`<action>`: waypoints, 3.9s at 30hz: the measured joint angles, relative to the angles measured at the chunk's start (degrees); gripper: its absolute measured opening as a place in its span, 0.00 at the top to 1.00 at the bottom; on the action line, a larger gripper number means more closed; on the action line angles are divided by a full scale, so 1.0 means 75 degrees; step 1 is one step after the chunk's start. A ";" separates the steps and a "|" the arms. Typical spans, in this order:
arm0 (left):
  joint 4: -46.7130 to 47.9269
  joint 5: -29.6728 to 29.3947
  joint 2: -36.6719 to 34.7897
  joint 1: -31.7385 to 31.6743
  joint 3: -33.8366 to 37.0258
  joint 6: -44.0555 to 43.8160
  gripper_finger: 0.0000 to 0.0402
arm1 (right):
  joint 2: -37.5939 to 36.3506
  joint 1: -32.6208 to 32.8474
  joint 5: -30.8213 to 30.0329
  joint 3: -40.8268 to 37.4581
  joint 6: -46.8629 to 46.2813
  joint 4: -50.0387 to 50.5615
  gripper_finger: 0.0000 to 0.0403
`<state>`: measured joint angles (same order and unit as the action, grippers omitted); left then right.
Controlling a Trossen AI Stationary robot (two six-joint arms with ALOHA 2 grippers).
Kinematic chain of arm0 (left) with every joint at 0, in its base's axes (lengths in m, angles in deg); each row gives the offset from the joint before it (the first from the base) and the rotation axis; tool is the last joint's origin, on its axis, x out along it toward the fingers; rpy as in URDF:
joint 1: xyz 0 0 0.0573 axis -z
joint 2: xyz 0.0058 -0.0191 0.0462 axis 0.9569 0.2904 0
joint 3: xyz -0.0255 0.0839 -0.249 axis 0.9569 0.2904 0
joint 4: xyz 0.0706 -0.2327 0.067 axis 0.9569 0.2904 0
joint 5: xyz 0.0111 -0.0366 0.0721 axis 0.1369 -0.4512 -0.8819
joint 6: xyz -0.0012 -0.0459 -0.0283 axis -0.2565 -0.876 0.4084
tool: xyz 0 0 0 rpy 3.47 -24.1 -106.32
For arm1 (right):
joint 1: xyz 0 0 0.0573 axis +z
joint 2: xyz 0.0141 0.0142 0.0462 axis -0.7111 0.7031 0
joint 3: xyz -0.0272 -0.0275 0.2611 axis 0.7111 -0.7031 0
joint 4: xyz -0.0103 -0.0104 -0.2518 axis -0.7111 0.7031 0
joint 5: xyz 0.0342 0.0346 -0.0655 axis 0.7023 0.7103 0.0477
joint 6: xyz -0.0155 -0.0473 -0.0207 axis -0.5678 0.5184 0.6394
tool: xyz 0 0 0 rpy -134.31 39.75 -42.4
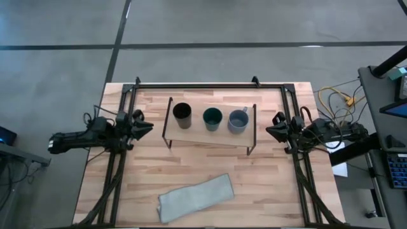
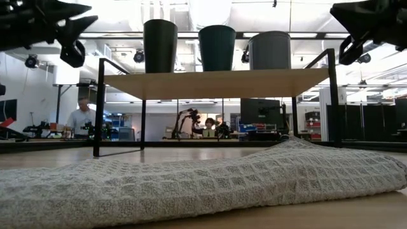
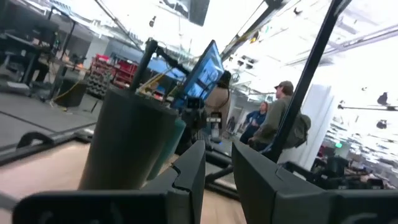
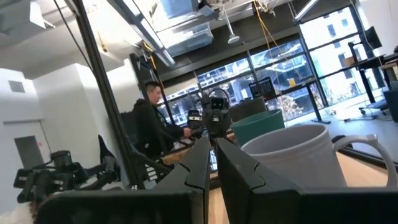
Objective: Stack small to large cups/mugs on shelf
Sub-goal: Return to home position
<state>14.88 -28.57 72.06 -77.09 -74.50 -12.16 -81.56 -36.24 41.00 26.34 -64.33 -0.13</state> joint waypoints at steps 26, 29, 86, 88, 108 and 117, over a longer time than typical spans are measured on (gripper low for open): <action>-0.0258 0.0208 0.0006 -0.0003 0.0684 -0.0609 0.84 | 0.0017 0.0003 0.0010 -0.0041 -0.0222 0.1038 0.94; -0.0256 0.0208 0.0006 -0.0003 0.0687 -0.0609 0.84 | 0.0012 0.0003 0.0007 -0.0041 -0.0053 0.1030 0.94; -0.0265 0.0214 0.0251 -0.0006 0.0704 -0.0597 0.84 | 0.0169 0.0003 0.0018 -0.0041 -0.0003 0.2420 0.94; -0.0265 0.0214 0.0251 -0.0006 0.0704 -0.0597 0.84 | 0.0172 0.0004 0.0016 -0.0041 -0.0001 0.2420 0.94; -0.0268 0.0214 0.0251 0.0003 0.0705 -0.0597 0.84 | 0.0169 0.0003 0.0017 -0.0038 -0.0002 0.2420 0.94; -0.0268 0.0214 0.0251 0.0003 0.0707 -0.0596 0.84 | 0.0169 0.0004 0.0017 -0.0038 -0.0002 0.2420 0.94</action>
<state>12.87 -26.96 73.94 -77.06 -69.20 -16.63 -80.29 -36.22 41.13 26.05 -64.35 18.01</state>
